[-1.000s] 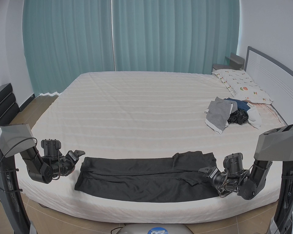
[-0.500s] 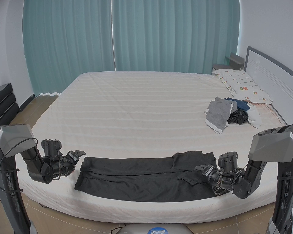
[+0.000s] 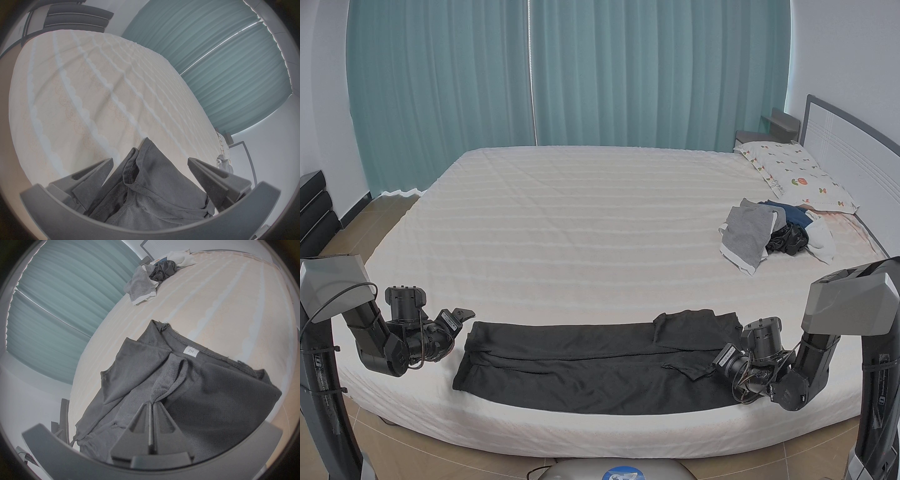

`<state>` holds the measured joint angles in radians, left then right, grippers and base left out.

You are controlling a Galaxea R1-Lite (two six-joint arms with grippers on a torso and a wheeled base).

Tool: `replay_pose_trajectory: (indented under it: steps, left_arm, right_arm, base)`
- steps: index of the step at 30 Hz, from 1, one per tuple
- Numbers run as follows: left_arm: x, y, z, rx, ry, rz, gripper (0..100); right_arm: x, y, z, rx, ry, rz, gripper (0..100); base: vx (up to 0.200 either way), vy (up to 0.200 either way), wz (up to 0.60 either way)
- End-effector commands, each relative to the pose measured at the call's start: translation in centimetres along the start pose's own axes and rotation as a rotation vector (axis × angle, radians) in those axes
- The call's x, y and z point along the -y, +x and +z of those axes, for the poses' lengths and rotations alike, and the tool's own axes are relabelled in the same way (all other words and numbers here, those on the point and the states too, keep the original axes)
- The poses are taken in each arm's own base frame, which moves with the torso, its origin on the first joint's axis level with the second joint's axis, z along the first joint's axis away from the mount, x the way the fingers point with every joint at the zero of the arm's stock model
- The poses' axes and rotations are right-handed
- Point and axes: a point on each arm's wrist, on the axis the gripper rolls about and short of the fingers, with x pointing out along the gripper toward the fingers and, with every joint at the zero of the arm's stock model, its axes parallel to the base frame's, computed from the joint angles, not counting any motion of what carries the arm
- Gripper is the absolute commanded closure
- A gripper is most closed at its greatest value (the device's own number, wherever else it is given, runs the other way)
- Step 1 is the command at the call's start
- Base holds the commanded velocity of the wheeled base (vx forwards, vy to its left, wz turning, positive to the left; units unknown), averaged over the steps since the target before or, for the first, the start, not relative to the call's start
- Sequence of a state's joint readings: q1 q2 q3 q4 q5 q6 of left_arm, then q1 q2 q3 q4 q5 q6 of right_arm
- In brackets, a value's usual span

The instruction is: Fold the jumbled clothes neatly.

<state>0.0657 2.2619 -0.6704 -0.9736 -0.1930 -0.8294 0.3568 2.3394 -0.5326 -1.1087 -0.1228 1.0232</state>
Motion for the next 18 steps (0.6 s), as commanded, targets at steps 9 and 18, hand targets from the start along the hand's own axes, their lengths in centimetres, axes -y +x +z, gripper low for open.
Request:
replay_pose_trajectory:
  steps: [9,18]
  left_arm:
    - [-0.2,0.2,-0.1,-0.003,-0.002,0.006,0]
    - [-0.2,0.2,-0.1,-0.003,-0.002,0.008,0]
  right_arm:
    - [-2.5,-4.6,0.3,0.003,-0.039,0.096,100]
    - [-2.2,-5.6,0.0,-0.039,-0.067,0.048,100]
  base:
    - [0.0,0.0,0.0]
    - [0.0,0.0,0.0]
